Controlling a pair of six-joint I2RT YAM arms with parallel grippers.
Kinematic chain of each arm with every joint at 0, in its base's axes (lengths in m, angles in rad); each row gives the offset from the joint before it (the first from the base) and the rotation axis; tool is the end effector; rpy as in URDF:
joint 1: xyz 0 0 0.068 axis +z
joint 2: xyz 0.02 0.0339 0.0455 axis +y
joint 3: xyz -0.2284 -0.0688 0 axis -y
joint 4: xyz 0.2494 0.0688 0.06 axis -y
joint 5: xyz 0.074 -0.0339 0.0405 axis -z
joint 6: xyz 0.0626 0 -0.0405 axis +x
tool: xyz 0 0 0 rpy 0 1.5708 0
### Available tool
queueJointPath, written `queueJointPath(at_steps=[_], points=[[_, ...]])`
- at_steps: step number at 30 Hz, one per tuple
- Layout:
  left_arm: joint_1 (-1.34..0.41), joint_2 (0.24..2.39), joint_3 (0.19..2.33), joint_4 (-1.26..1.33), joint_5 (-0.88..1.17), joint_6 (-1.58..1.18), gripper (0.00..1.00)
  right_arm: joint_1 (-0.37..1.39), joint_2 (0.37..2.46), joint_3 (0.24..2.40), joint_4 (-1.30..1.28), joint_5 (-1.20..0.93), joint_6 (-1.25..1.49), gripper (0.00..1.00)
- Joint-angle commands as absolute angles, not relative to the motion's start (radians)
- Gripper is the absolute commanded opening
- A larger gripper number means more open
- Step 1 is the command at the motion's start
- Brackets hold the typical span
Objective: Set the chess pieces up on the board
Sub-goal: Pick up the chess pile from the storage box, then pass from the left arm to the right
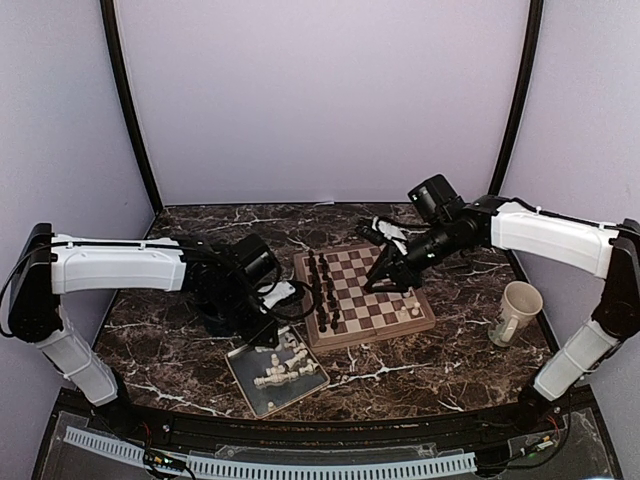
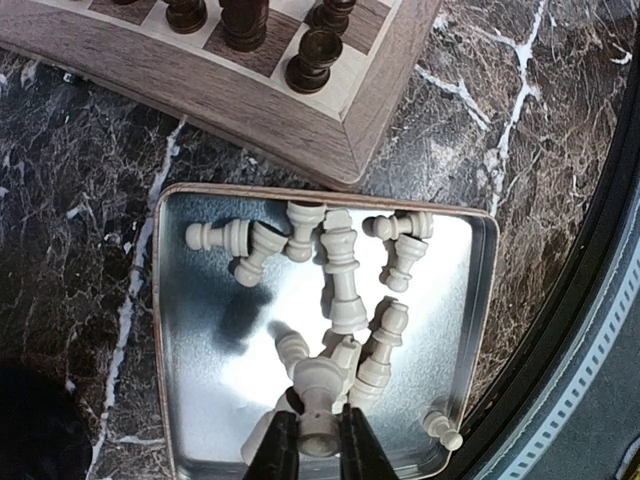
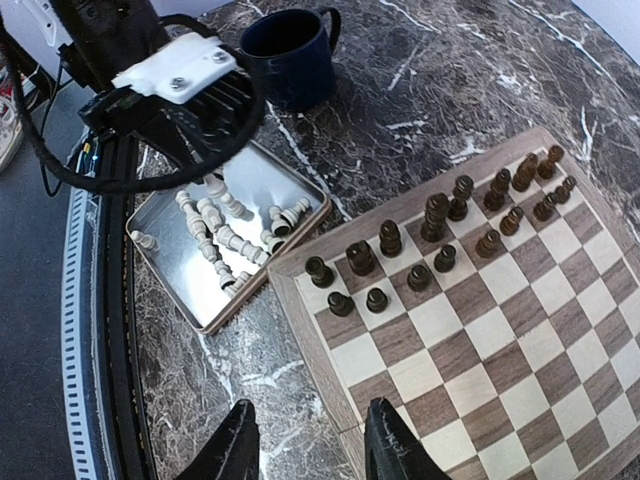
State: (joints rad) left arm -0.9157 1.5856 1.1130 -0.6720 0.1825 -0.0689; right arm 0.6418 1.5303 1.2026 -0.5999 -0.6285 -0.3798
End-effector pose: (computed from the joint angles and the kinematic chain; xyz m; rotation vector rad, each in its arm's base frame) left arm 0.1913 -0.2677 0.1583 1.2037 2.5358 -0.5133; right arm 0.2511 0.2336 0.2185 -1.4259 2.0029 0.8940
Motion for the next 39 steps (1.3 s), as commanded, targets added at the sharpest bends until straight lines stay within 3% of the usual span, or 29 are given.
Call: queueJointPath(at_steps=[1,13,17,20,27,39], points=[[-0.888,1.542,1.079,-0.617,0.238,-0.148,0.03,0.724,1.570,1.259,-0.614,-0.597,-0.403,0.38],[-0.812,1.406,0.932,-0.314,0.378,-0.350,0.03,0.753,1.587,1.248,-0.566,-0.657,-0.356,0.40],[-0.811,1.286,0.737,0.086,0.504,-0.491,0.03,0.755,1.619,1.253,-0.537,-0.707,-0.325,0.42],[-0.811,1.171,0.571,0.398,0.490,-0.623,0.03,0.755,1.639,1.263,-0.493,-0.771,-0.276,0.46],[-0.811,1.090,0.508,0.489,0.415,-0.672,0.03,0.815,1.727,1.334,-0.389,-0.835,-0.201,0.52],[-0.811,1.064,0.475,0.614,0.370,-0.757,0.03,0.915,1.832,1.413,-0.220,-0.824,-0.109,0.54]])
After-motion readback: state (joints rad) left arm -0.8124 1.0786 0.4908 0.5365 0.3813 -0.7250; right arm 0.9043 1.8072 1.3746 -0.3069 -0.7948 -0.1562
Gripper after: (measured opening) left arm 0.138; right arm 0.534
